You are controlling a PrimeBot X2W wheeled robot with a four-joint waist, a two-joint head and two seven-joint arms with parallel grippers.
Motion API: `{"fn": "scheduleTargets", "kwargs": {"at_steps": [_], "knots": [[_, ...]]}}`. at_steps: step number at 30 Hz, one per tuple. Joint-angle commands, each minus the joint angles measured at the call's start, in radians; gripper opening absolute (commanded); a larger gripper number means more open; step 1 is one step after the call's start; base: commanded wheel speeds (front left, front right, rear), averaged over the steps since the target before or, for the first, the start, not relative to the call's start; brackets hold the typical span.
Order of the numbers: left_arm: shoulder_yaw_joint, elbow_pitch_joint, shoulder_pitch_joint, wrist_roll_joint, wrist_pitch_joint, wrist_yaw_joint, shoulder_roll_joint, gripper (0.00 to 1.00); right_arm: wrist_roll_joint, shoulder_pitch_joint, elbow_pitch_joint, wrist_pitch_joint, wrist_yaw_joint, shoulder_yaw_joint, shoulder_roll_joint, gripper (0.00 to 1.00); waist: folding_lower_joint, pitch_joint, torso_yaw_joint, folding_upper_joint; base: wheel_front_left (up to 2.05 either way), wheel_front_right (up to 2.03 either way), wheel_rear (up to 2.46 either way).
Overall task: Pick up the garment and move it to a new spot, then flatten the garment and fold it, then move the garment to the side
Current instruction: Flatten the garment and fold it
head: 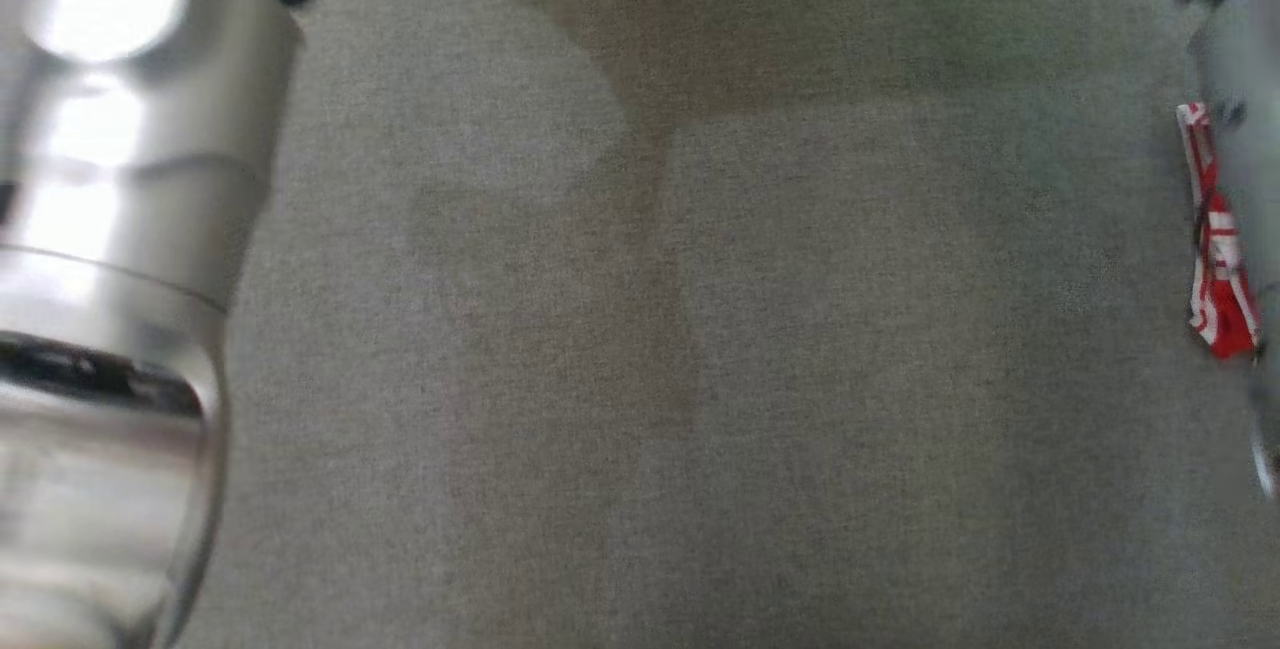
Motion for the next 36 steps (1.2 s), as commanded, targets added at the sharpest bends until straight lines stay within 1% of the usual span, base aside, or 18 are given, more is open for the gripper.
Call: {"fn": "scheduleTargets", "kwargs": {"at_steps": [1,2,3,4,5,6,10,12,15,17,19,21,24,28,31,34,36], "knots": [[-0.053,-0.011,0.020,-0.031,-0.009,-0.003,0.029,0.00,0.013,0.032,0.033,-0.004,-0.001,0.033,0.010,0.00,0.0001,-0.013,0.003,0.0000,0.00,0.00,0.00],[-0.097,-0.015,0.048,-0.045,-0.010,-0.003,0.030,0.00,0.017,0.052,0.060,0.002,-0.001,0.061,0.006,0.00,0.0001,-0.019,0.005,0.0000,0.00,0.00,0.00],[-0.097,-0.015,0.048,-0.045,-0.010,-0.003,0.030,0.00,0.017,0.052,0.060,0.002,-0.001,0.061,0.006,0.00,0.0001,-0.019,0.005,0.0000,0.00,0.00,0.00],[-0.192,-0.031,0.109,-0.079,-0.004,-0.004,0.047,0.00,0.038,0.097,0.102,0.016,-0.001,0.121,-0.006,0.00,0.0001,-0.036,0.012,0.0000,0.00,0.00,0.00],[-0.192,-0.031,0.109,-0.079,-0.004,-0.004,0.047,0.00,0.038,0.097,0.102,0.016,-0.001,0.121,-0.006,0.00,0.0001,-0.036,0.012,0.0000,0.00,0.00,0.00],[-0.243,-0.045,0.143,-0.098,0.002,-0.004,0.058,0.00,0.056,0.123,0.118,0.027,-0.001,0.156,-0.014,0.00,0.0001,-0.047,0.016,0.0000,0.00,0.00,0.00],[-0.460,-0.131,0.270,-0.165,0.029,-0.004,0.137,0.00,0.167,0.226,0.140,0.093,-0.001,0.303,-0.071,0.00,0.0001,-0.103,0.034,0.0000,0.00,0.00,0.00],[-0.541,-0.180,0.323,-0.205,0.031,-0.004,0.181,0.00,0.237,0.277,0.121,0.138,-0.001,0.376,-0.113,0.00,0.0001,-0.134,0.041,0.0000,0.00,0.00,0.00],[-0.613,-0.241,0.391,-0.269,0.026,-0.004,0.235,0.00,0.342,0.348,0.059,0.221,-0.001,0.487,-0.195,0.00,0.0001,-0.179,0.049,0.0000,0.00,0.00,0.00],[-0.660,-0.273,0.428,-0.286,0.028,-0.004,0.268,0.00,0.396,0.386,0.003,0.273,-0.001,0.564,-0.262,0.00,0.0001,-0.210,0.052,0.0000,0.00,0.00,0.00],[-0.707,-0.297,0.460,-0.286,0.031,-0.004,0.297,0.00,0.482,0.427,-0.057,0.327,-0.001,0.612,-0.317,0.00,0.0001,-0.241,0.053,0.0000,0.00,0.00,0.00],[-0.737,-0.317,0.490,-0.292,0.035,-0.004,0.316,0.00,0.555,0.463,-0.123,0.380,-0.001,0.660,-0.375,0.00,0.0001,-0.274,0.057,0.0000,0.00,0.00,0.00],[-0.757,-0.348,0.532,-0.320,0.048,-0.004,0.329,0.00,0.649,0.513,-0.234,0.439,-0.001,0.722,-0.458,0.00,0.0001,-0.321,0.068,0.0000,0.00,0.00,0.00],[-0.770,-0.397,0.583,-0.349,0.079,-0.004,0.354,0.00,0.736,0.576,-0.367,0.530,-0.001,0.780,-0.557,0.00,0.0001,-0.388,0.076,0.0000,0.00,0.00,0.00],[-0.781,-0.463,0.631,-0.377,0.125,-0.004,0.379,0.00,0.792,0.619,-0.460,0.580,-0.001,0.781,-0.611,0.00,0.0001,-0.421,0.078,0.0000,0.00,0.00,0.00],[-0.791,-0.565,0.680,-0.427,0.188,-0.004,0.415,0.00,0.833,0.665,-0.533,0.638,-0.001,0.764,-0.661,0.00,0.0001,-0.436,0.081,0.0000,0.00,0.00,0.00],[-0.792,-0.628,0.702,-0.450,0.212,0.005,0.443,0.00,0.849,0.696,-0.577,0.675,-0.001,0.744,-0.691,0.00,0.0001,-0.440,0.083,0.0000,0.00,0.00,0.00]]}}
